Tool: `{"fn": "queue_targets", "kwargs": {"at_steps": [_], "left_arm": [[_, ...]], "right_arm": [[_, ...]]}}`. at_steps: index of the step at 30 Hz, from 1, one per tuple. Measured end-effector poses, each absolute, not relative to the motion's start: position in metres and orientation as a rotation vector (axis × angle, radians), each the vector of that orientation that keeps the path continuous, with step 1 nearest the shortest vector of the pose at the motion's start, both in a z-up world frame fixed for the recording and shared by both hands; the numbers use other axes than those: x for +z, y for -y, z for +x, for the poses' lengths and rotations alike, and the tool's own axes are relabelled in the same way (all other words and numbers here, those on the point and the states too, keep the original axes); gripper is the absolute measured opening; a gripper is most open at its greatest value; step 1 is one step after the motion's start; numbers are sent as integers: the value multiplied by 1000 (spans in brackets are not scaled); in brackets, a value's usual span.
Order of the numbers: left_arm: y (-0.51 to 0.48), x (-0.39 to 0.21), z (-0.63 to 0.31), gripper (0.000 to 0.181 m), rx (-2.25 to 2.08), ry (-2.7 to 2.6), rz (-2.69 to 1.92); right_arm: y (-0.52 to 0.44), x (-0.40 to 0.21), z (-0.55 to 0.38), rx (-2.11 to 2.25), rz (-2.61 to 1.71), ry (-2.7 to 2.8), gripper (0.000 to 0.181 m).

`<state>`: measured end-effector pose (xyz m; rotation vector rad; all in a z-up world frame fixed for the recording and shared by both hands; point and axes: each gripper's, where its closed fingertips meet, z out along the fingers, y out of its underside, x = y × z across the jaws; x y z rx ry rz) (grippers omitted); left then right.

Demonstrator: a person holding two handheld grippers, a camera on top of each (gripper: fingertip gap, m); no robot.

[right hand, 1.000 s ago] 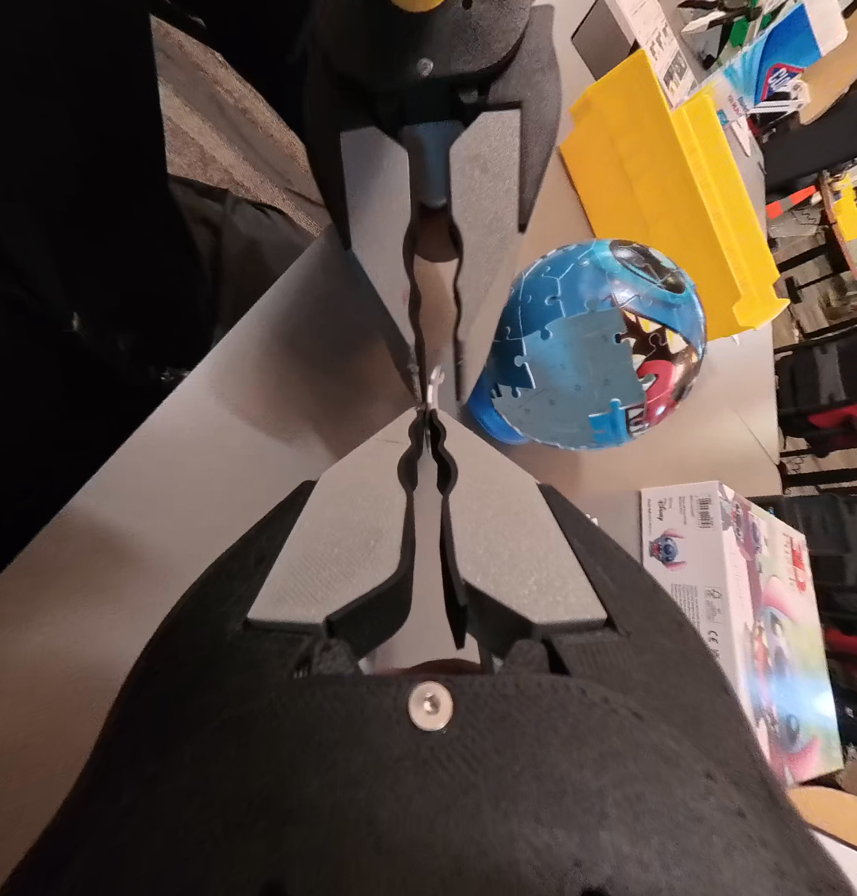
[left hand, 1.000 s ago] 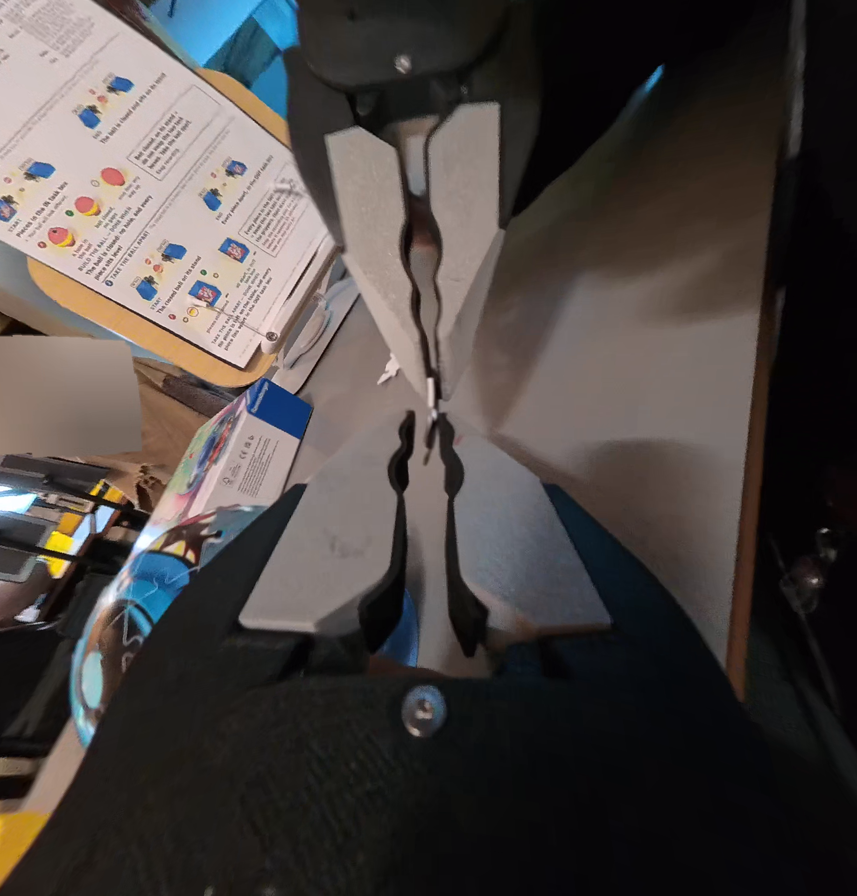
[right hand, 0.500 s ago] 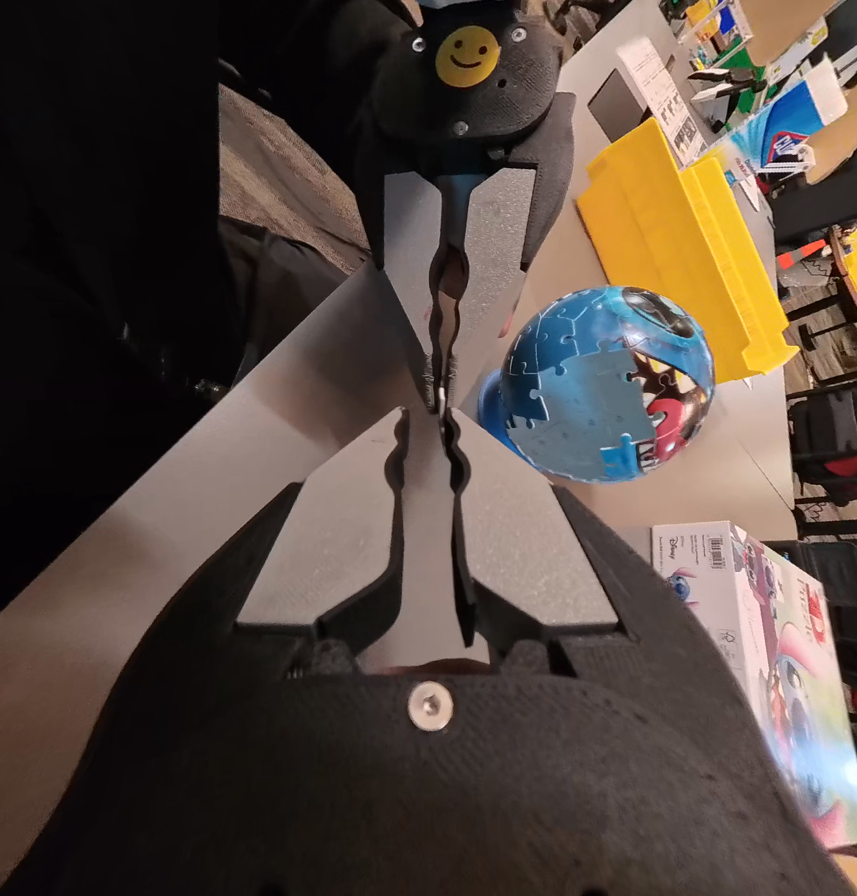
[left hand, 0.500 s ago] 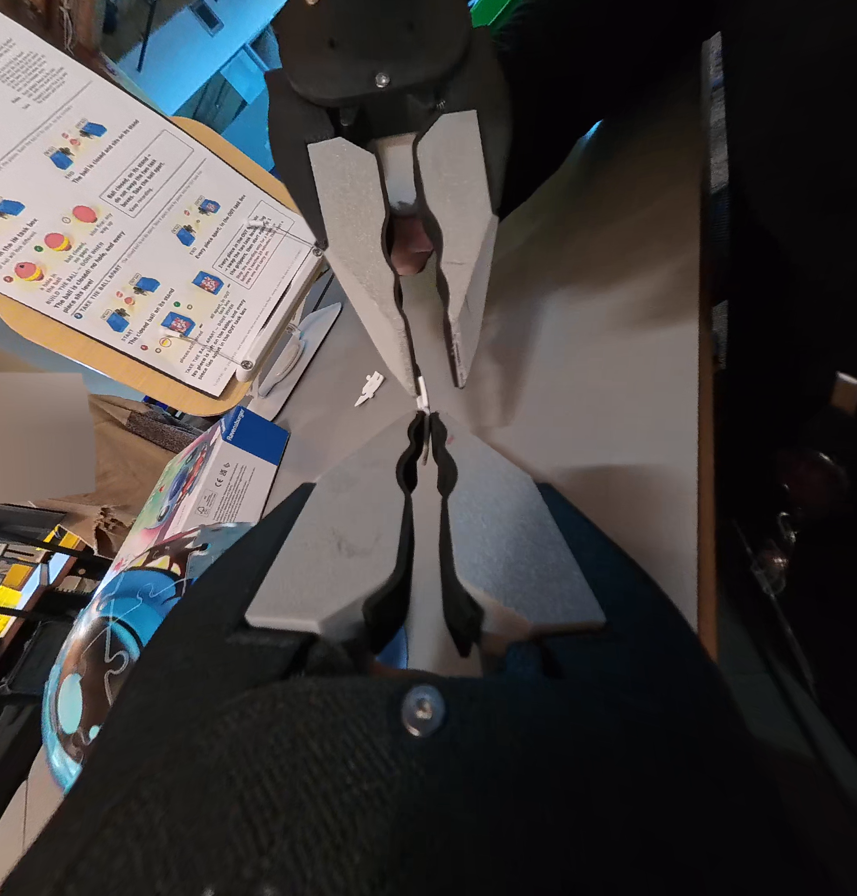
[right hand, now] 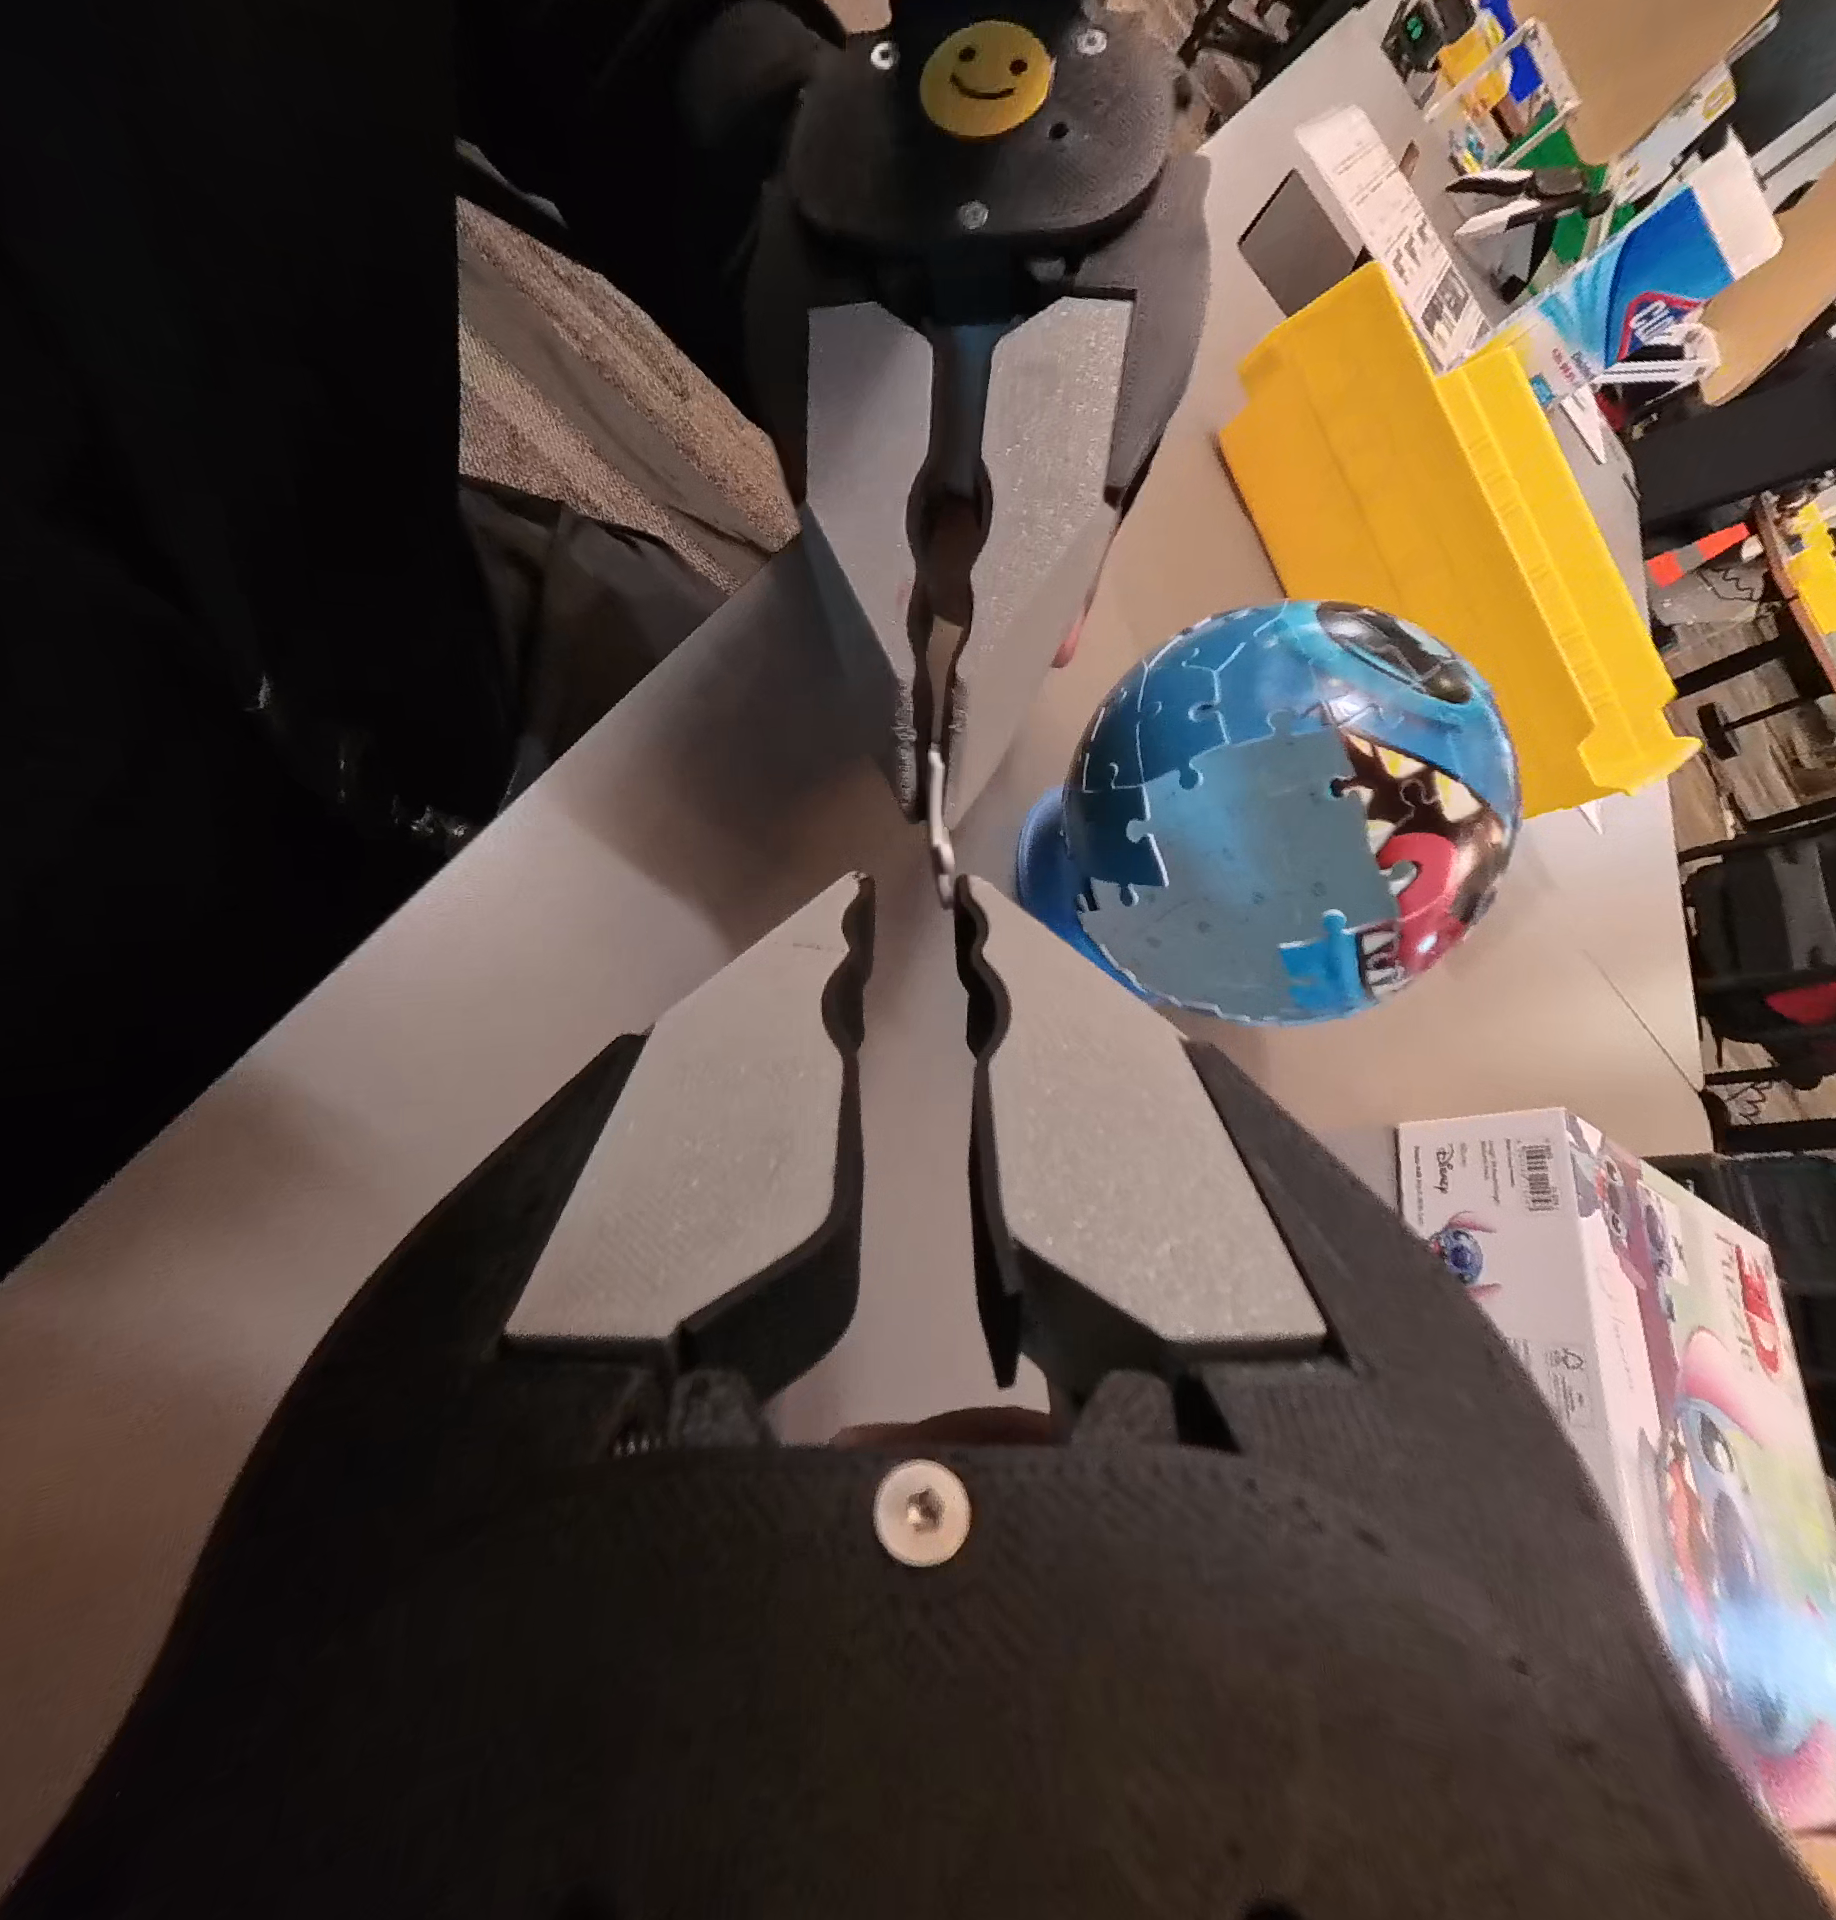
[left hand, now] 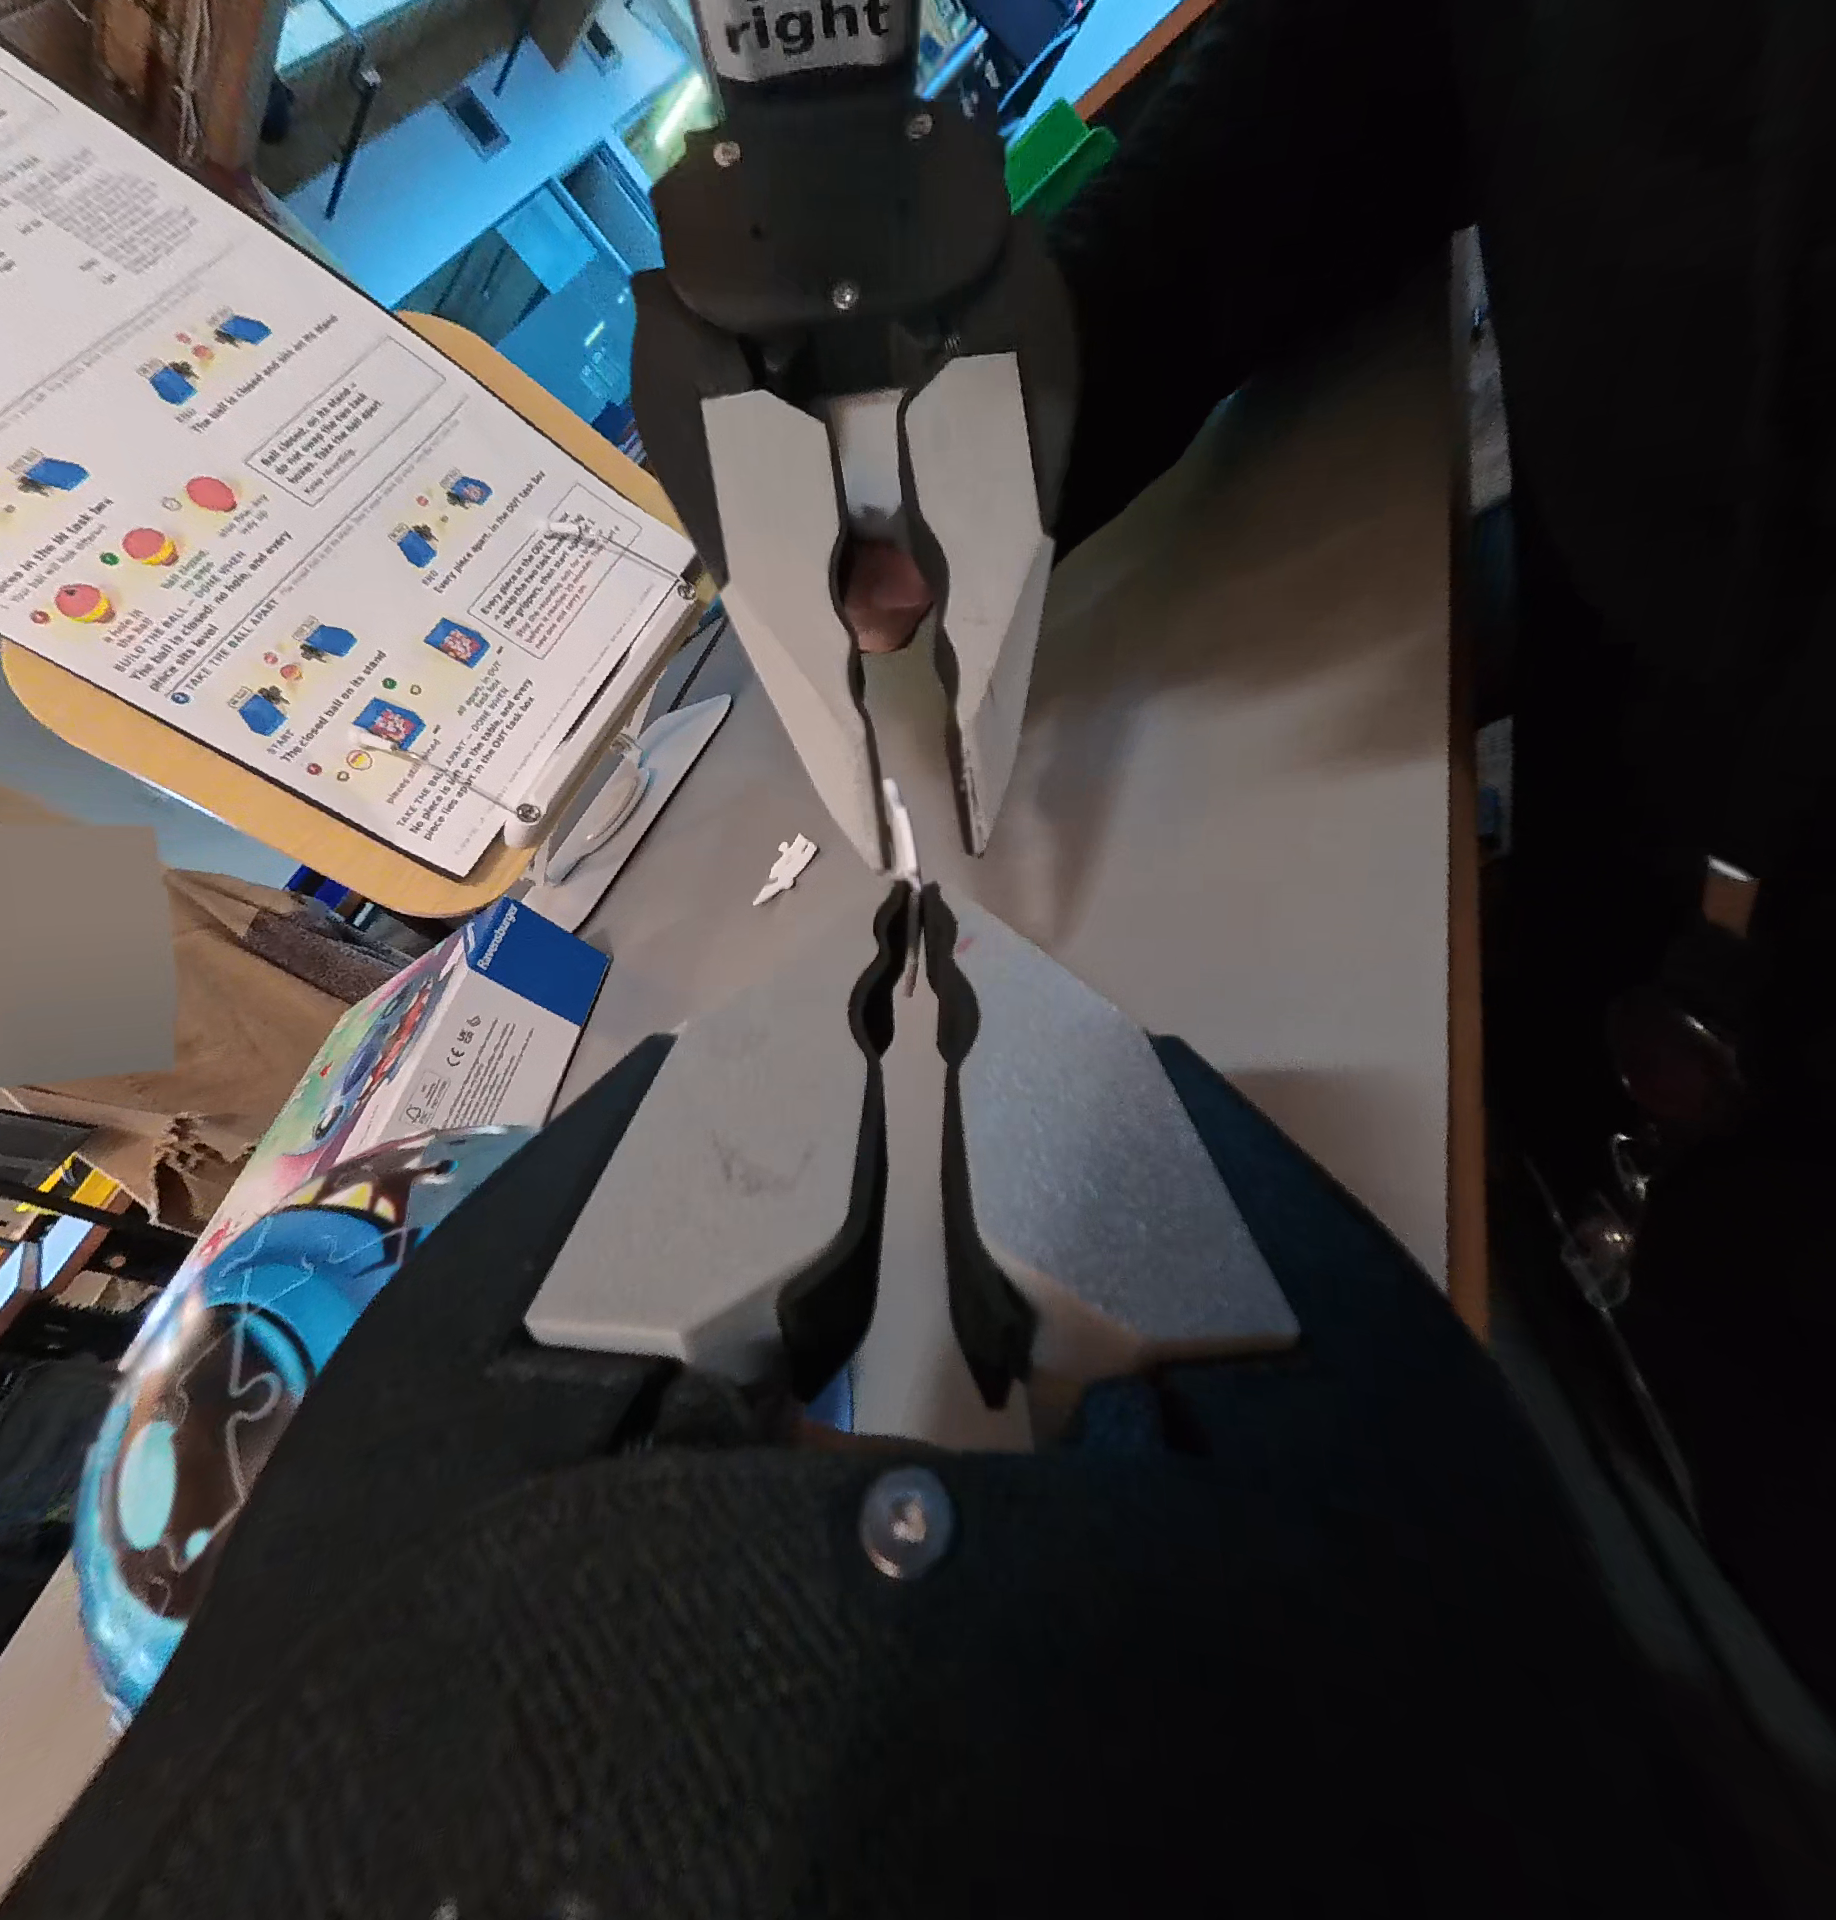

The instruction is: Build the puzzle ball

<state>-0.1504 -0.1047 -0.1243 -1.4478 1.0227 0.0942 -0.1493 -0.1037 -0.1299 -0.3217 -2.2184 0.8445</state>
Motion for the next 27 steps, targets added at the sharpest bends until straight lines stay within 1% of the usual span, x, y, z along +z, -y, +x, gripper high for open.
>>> {"fn": "queue_targets", "kwargs": {"at_steps": [2,4,16,17,19,20,27], "left_arm": [[105,-126,-150,0,88,-1034,-1445],[104,-127,-150,0,81,-1032,-1445],[93,-141,-160,1,232,-1079,-1509],[92,-141,-163,1,253,-1066,-1523],[94,-144,-177,18,321,-1037,-1572],[99,-144,-183,20,329,-1023,-1593],[130,-131,-224,19,304,-846,-1671]], "right_arm": [[106,-129,-151,831,-307,2203,10],[106,-125,-152,818,-293,2177,0],[104,-133,-156,677,-257,2164,0],[103,-134,-157,656,-244,2157,0],[100,-135,-157,588,-199,2133,0],[99,-136,-157,564,-189,2130,0],[91,-145,-163,510,-157,2132,0]]}}
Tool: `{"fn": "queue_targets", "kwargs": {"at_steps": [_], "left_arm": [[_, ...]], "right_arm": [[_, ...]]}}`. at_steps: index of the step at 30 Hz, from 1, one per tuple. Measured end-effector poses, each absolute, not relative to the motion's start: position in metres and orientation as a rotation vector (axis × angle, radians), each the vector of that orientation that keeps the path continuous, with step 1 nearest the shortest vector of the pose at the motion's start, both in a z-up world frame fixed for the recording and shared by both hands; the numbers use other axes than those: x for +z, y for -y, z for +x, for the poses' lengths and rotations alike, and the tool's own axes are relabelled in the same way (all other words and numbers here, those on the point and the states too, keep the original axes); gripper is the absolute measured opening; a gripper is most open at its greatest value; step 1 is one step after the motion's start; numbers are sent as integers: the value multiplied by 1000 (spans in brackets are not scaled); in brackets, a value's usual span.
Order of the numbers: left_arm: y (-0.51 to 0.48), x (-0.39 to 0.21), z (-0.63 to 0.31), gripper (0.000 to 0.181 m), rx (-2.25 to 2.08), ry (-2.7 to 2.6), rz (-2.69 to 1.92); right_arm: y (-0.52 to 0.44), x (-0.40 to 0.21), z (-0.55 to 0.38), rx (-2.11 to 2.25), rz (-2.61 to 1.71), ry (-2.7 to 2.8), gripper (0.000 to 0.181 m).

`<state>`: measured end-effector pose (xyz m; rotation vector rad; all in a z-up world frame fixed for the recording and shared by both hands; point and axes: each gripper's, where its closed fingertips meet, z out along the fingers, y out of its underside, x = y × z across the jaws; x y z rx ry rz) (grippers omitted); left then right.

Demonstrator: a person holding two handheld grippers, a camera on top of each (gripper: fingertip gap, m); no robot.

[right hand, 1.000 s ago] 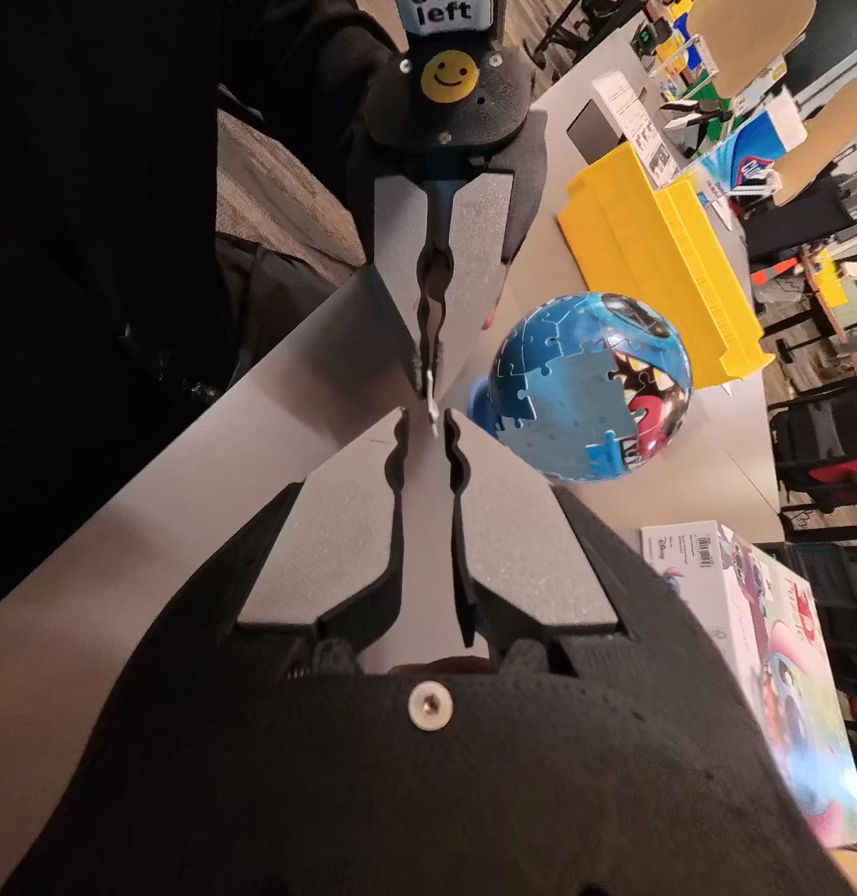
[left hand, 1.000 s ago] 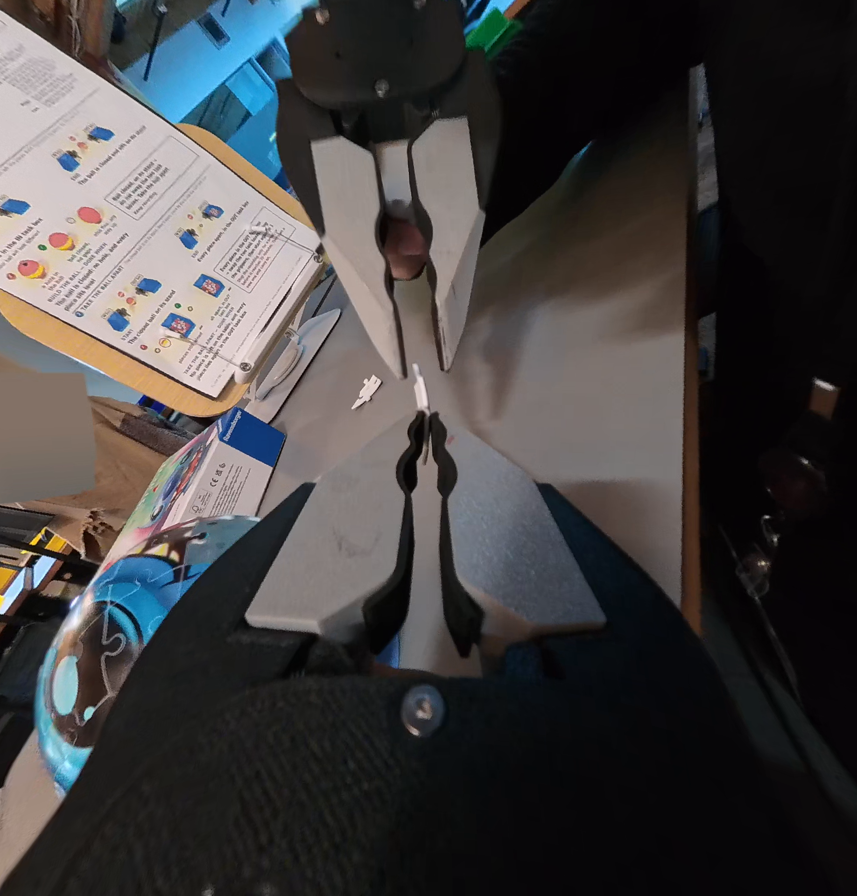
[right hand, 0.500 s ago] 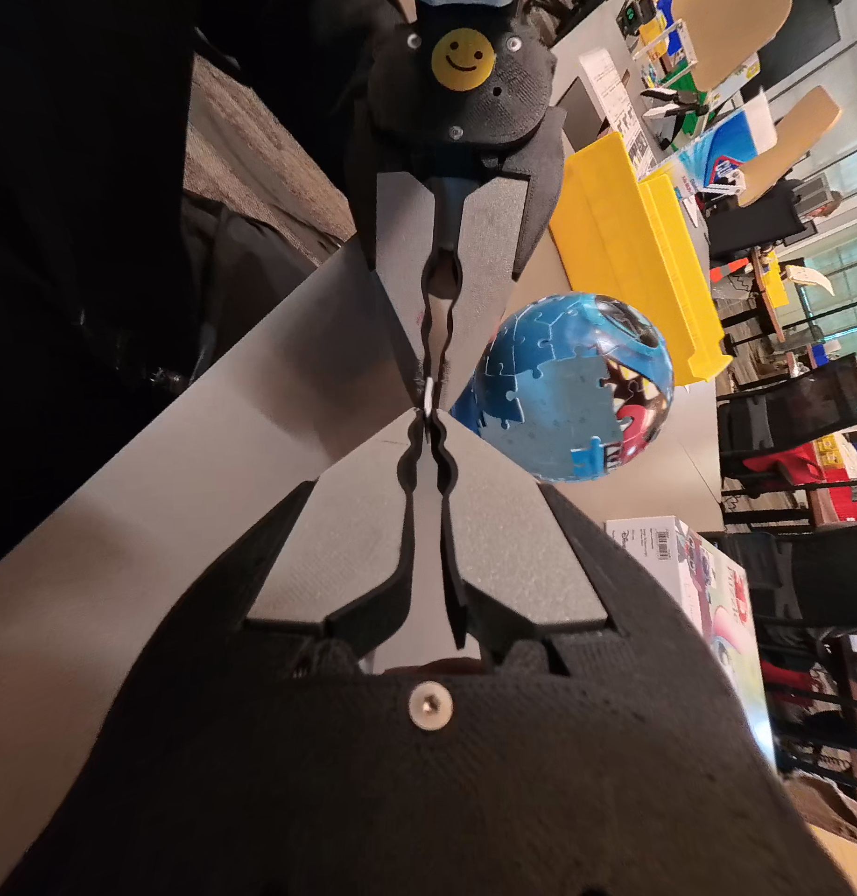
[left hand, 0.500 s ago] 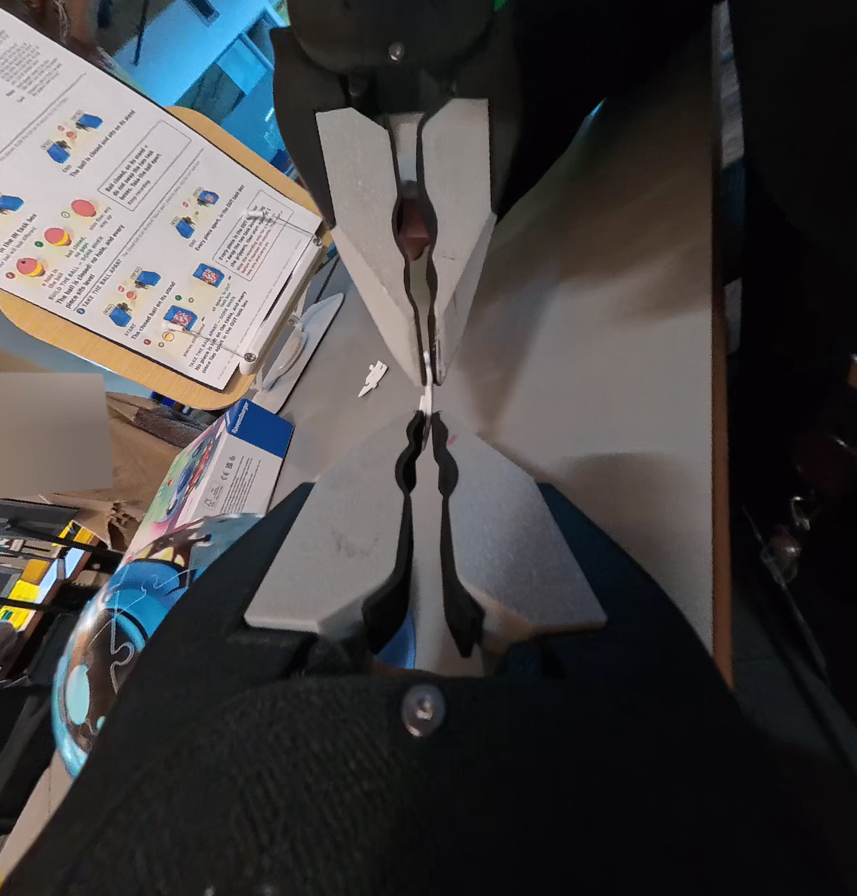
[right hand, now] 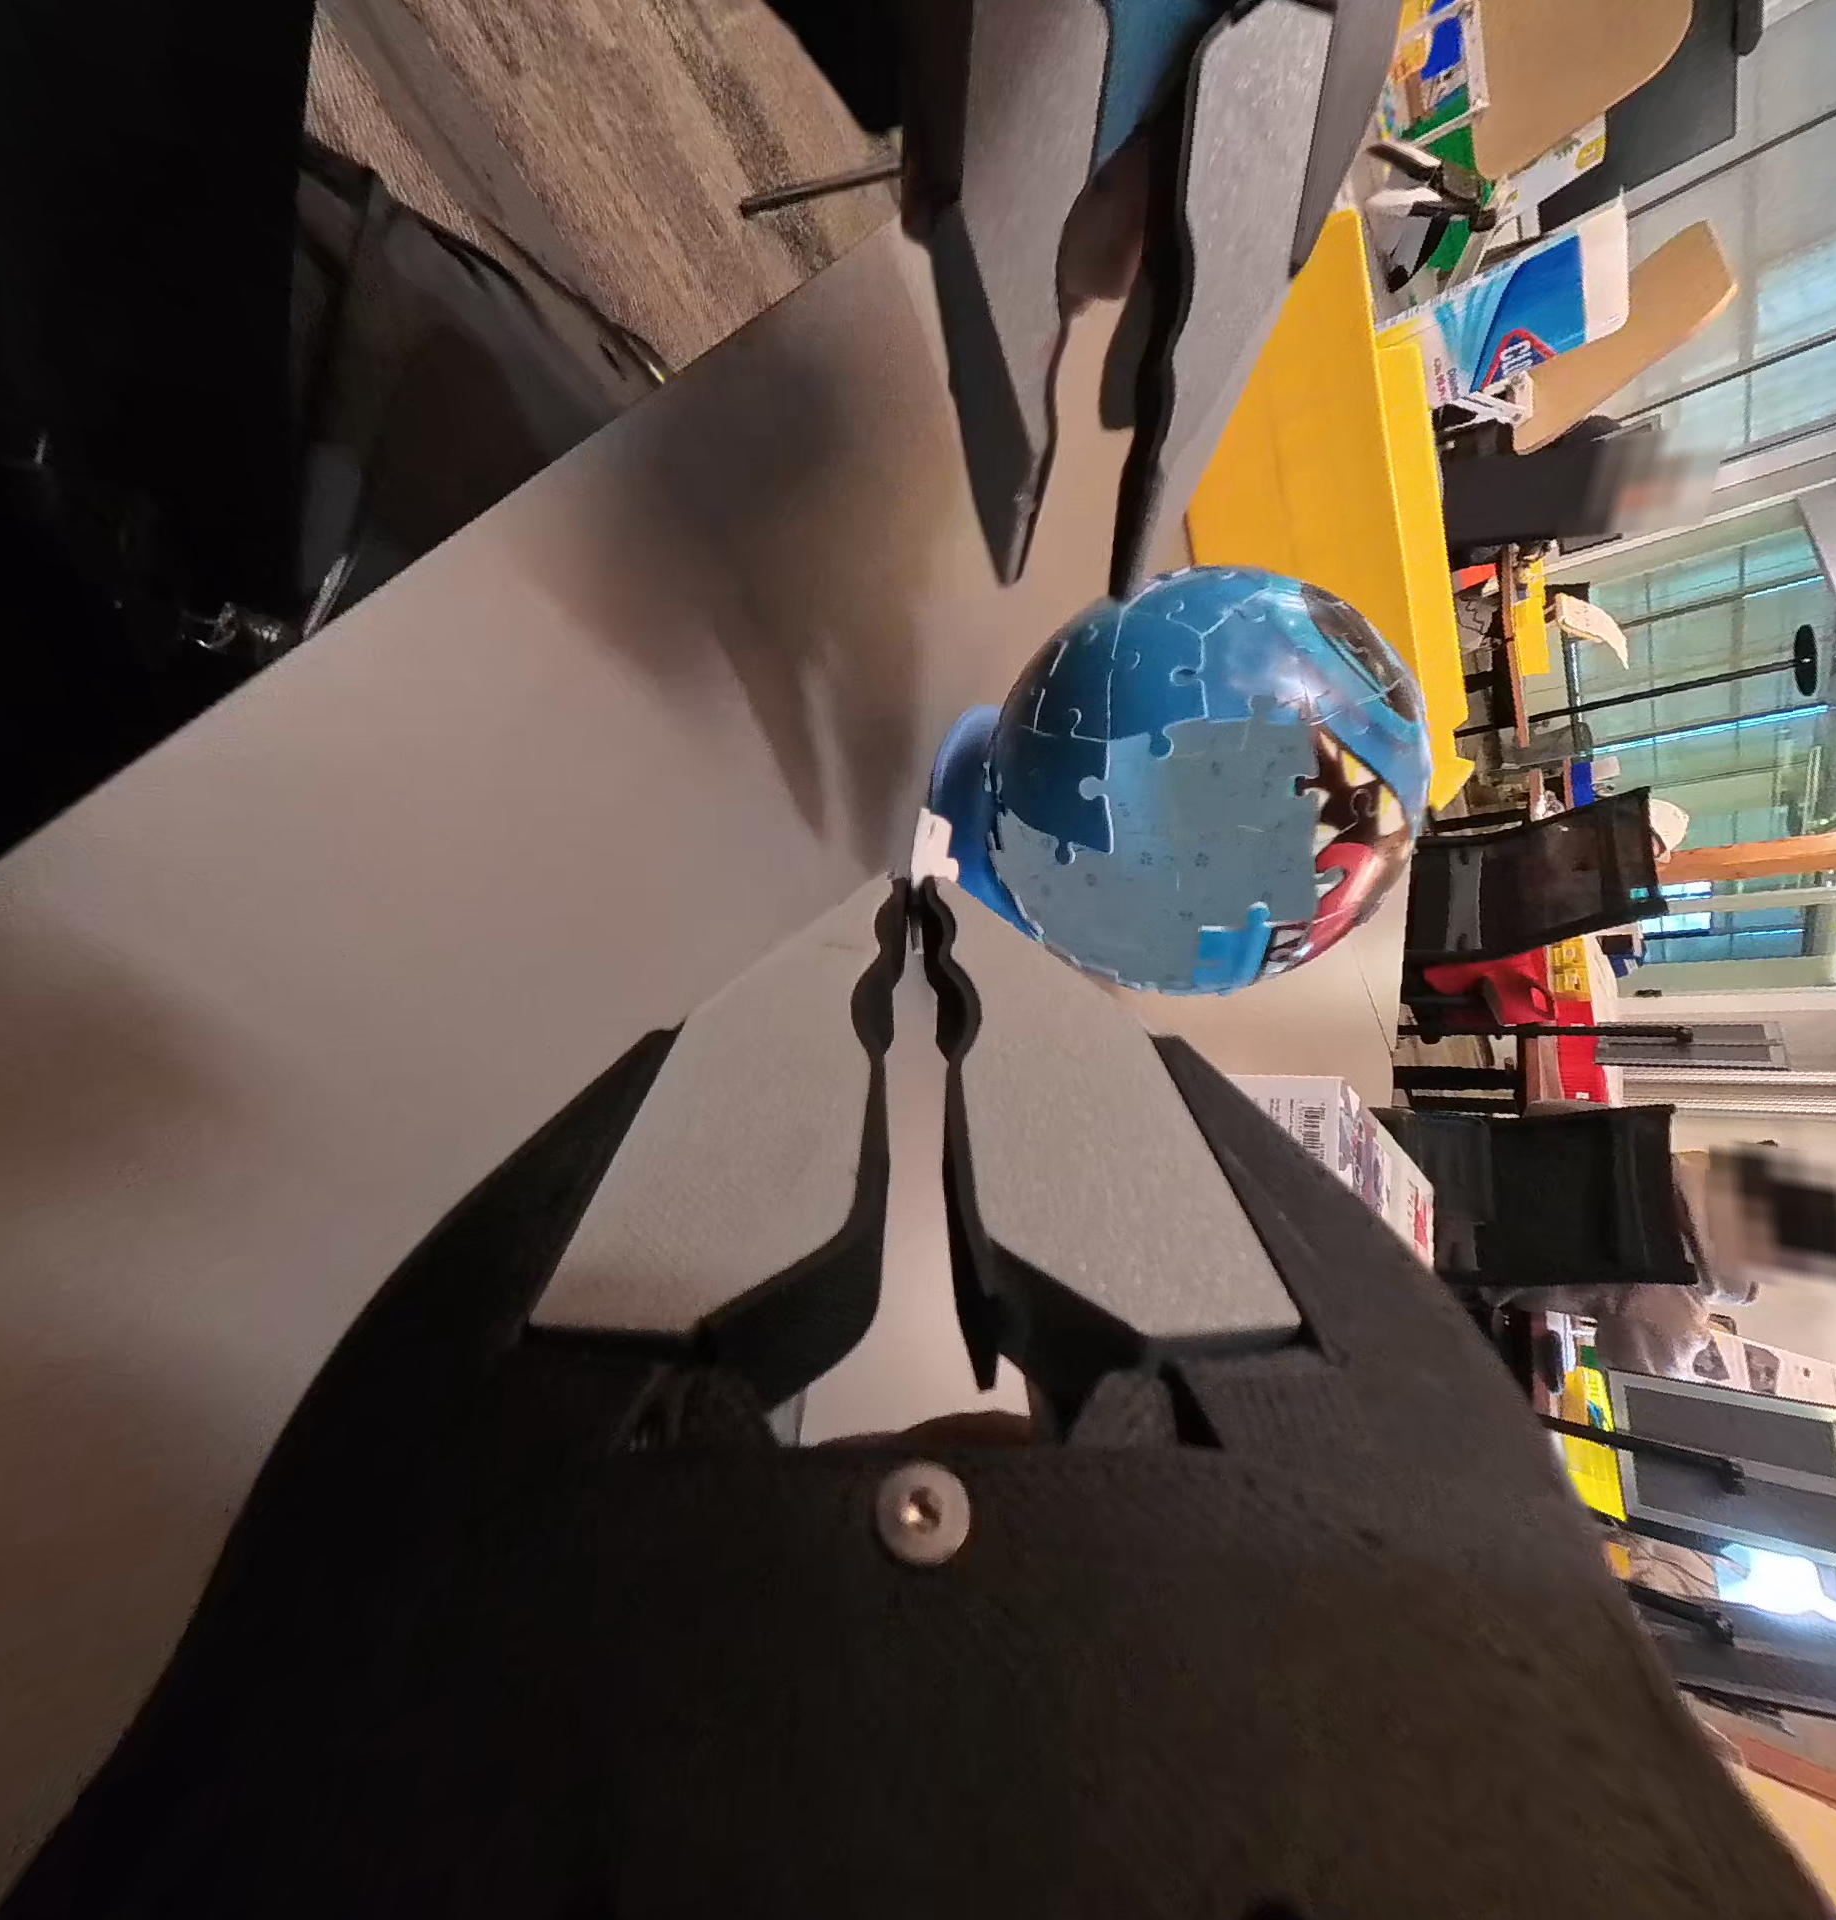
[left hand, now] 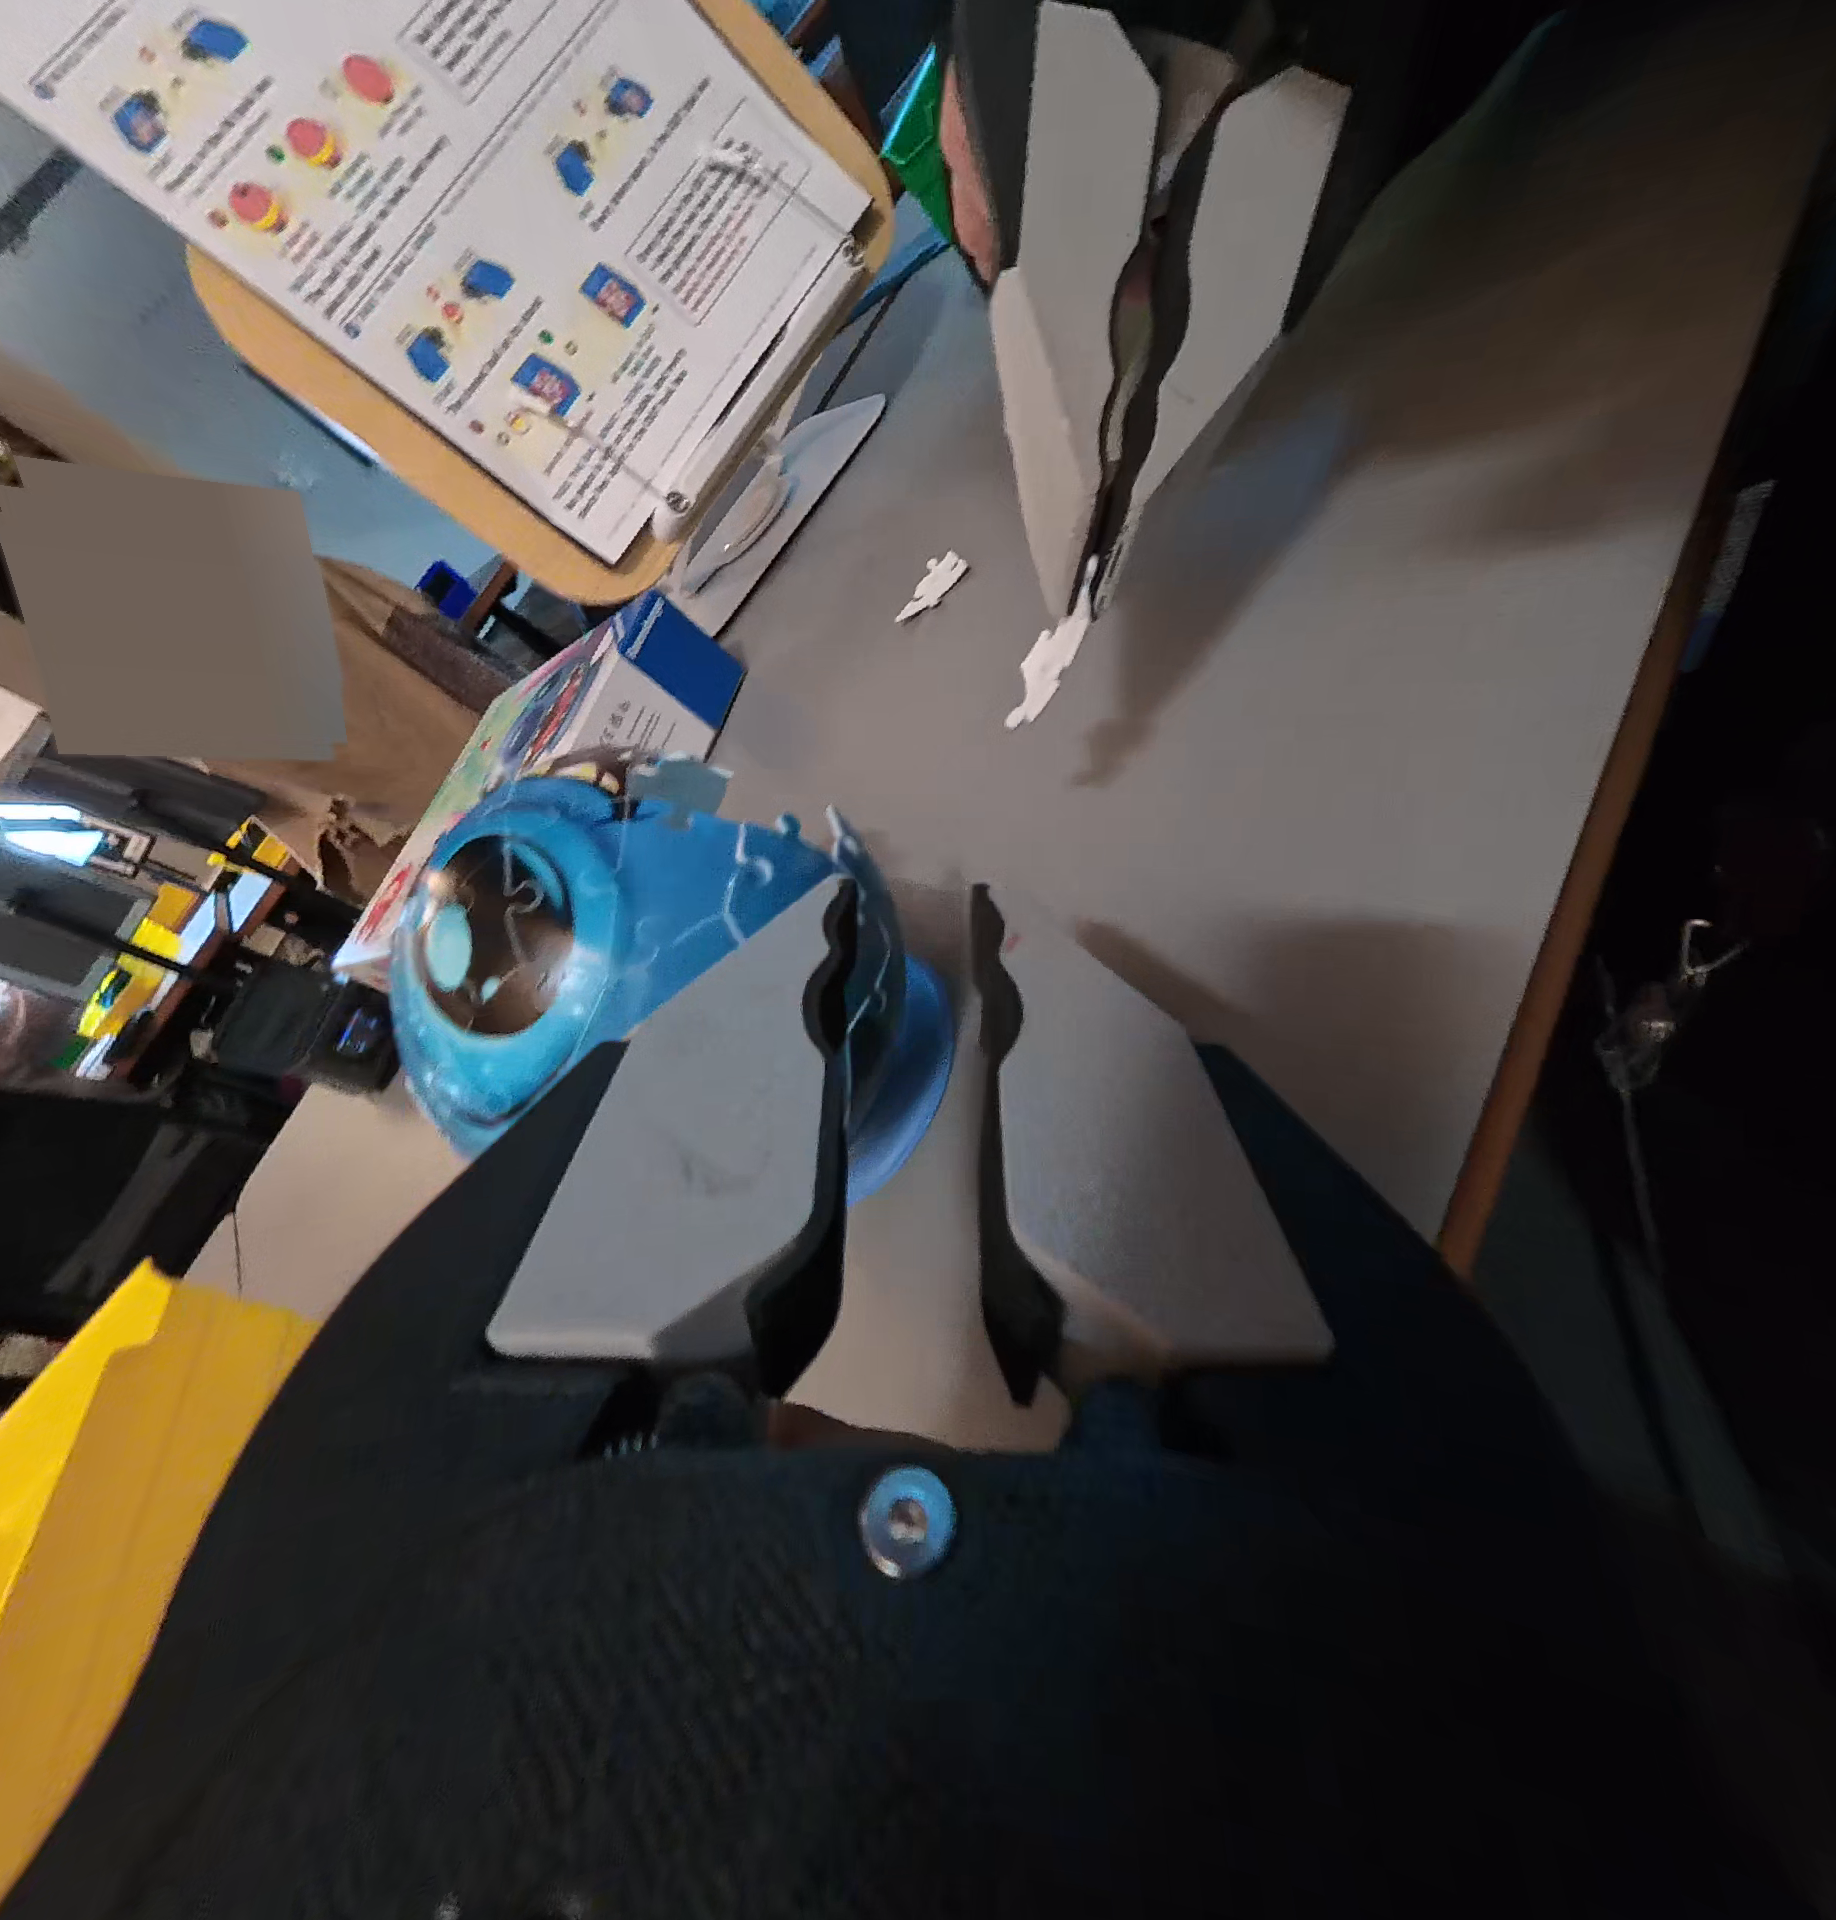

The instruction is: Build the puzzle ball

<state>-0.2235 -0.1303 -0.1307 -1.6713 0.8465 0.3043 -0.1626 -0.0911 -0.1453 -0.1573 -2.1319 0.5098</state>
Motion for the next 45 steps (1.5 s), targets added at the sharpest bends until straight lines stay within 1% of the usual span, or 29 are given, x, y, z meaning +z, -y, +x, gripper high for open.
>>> {"fn": "queue_targets", "kwargs": {"at_steps": [4,8,11,14,18,19,21,23,26,31,35,38,41,43,45], "left_arm": [[135,-135,-235,16,310,-807,-1698],[131,-139,-219,15,264,-830,-1689],[120,-141,-202,16,252,-857,-1660],[105,-144,-190,22,274,-871,-1652],[94,-132,-166,25,207,-866,-1555],[93,-128,-164,22,187,-858,-1537],[94,-123,-162,5,159,-857,-1511],[95,-126,-163,3,144,-885,-1530],[90,-135,-167,0,225,-957,-1563],[76,-155,-174,1,457,-1131,-1644],[71,-156,-165,0,425,-1118,-1637],[69,-156,-163,1,427,-1099,-1645],[67,-161,-175,0,526,-1110,-1698],[70,-163,-187,0,590,-1110,-1733],[75,-159,-182,0,520,-1086,-1728]], "right_arm": [[88,-147,-167,489,-149,2125,0],[88,-145,-168,511,-151,2104,0],[98,-131,-163,652,-156,2076,0],[110,-114,-158,784,-156,2030,0],[120,-108,-154,919,-179,2024,0],[119,-109,-155,934,-188,2025,0],[115,-112,-156,973,-203,2036,0],[109,-117,-158,997,-223,2042,0],[97,-128,-165,953,-219,2056,0],[77,-159,-182,849,-304,2152,1],[71,-175,-189,747,-324,2199,0],[71,-179,-193,721,-315,2194,0],[65,-181,-193,713,-351,2202,5],[63,-175,-190,723,-327,2173,4],[70,-167,-187,739,-293,2154,6]]}}
